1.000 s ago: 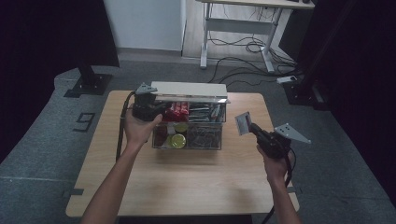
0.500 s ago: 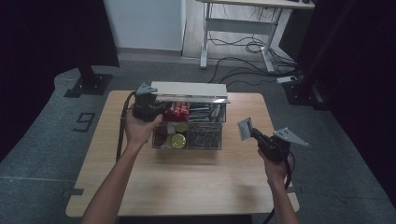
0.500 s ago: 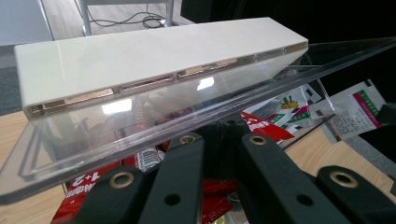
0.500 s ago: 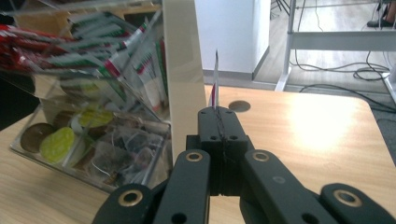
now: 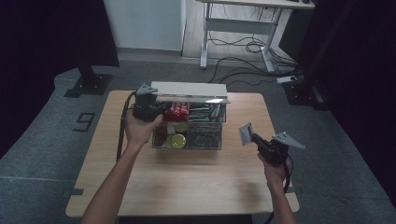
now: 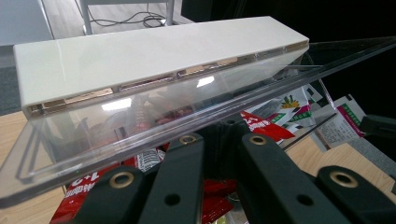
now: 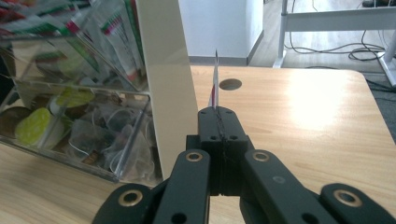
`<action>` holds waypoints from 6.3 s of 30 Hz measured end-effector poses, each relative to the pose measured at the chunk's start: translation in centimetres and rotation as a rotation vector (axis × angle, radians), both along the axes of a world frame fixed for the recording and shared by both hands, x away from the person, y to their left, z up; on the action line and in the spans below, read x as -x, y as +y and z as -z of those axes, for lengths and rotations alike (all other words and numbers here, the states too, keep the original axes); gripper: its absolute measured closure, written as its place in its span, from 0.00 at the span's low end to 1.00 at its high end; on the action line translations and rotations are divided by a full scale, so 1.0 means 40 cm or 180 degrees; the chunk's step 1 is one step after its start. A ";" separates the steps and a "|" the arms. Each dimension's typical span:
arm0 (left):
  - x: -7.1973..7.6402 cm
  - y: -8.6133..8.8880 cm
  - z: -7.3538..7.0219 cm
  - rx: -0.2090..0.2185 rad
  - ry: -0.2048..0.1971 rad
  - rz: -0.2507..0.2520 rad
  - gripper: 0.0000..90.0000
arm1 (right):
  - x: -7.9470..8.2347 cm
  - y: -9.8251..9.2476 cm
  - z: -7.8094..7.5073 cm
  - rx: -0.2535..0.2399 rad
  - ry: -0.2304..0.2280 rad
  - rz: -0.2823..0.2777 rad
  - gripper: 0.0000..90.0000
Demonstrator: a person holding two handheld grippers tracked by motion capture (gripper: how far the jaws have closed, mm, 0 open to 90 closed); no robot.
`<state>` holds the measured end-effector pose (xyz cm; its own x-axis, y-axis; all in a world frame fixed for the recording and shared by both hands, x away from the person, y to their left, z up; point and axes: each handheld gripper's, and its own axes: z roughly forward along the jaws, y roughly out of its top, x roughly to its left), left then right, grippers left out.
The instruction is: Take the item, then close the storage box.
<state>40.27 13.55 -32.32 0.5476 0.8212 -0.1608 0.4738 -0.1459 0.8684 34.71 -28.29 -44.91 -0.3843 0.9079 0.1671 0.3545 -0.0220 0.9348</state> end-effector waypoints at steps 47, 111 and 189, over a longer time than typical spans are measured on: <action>0.002 -0.001 0.001 -0.0012 0.0000 -0.0008 1.00 | -0.055 -0.062 0.202 0.0162 0.0612 0.0382 0.99; 0.047 0.019 0.026 0.0100 0.0075 0.0091 1.00 | 0.013 -0.037 0.189 -0.0111 0.0462 0.0323 0.53; 0.197 0.143 0.440 -0.0364 0.0427 0.0017 0.58 | 0.036 -0.007 0.217 0.0185 0.0416 -0.0154 0.52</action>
<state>32.39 19.29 -49.93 0.5318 0.8355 -0.1385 0.5834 -0.2429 0.7750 33.29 -28.56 -53.58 -0.4062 0.8986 0.1662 0.4725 0.0509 0.8799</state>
